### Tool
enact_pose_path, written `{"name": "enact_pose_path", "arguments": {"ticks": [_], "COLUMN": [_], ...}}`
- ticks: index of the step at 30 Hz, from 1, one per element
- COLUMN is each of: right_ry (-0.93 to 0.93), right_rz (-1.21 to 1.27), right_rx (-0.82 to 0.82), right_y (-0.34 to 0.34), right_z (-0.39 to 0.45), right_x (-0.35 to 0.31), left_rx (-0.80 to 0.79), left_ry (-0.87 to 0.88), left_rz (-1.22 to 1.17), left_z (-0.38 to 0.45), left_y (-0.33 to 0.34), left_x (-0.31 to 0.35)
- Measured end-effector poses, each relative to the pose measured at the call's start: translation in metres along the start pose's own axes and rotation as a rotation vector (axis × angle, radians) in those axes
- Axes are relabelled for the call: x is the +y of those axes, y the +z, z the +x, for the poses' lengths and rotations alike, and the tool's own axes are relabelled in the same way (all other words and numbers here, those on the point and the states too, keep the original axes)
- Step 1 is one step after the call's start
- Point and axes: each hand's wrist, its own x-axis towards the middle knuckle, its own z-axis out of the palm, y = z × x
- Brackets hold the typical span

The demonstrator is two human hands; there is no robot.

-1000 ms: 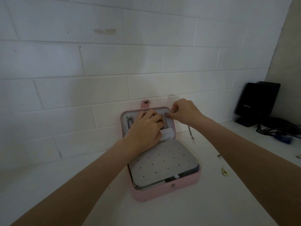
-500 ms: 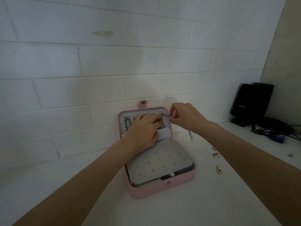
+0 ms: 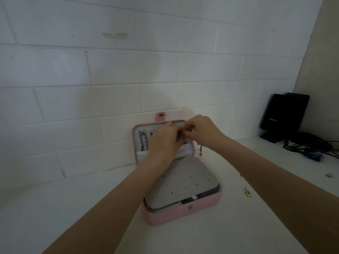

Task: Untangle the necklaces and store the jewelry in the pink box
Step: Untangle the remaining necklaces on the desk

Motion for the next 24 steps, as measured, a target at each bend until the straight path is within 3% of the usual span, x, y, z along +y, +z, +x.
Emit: {"name": "enact_pose_path", "arguments": {"ticks": [11, 17, 24], "right_ry": [-0.020, -0.061, 0.051], "right_rz": [0.118, 0.093, 0.063], "right_rx": [-0.096, 0.044, 0.166], "right_y": [-0.011, -0.009, -0.001], "right_z": [0.009, 0.012, 0.019], "right_x": [-0.004, 0.000, 0.006], "left_rx": [0.117, 0.160, 0.269], "left_ry": [-0.052, -0.039, 0.016], "left_rz": [-0.053, -0.046, -0.042], "left_z": [0.004, 0.007, 0.010], "left_y": [0.006, 0.008, 0.013], "left_x": [-0.010, -0.012, -0.015]}}
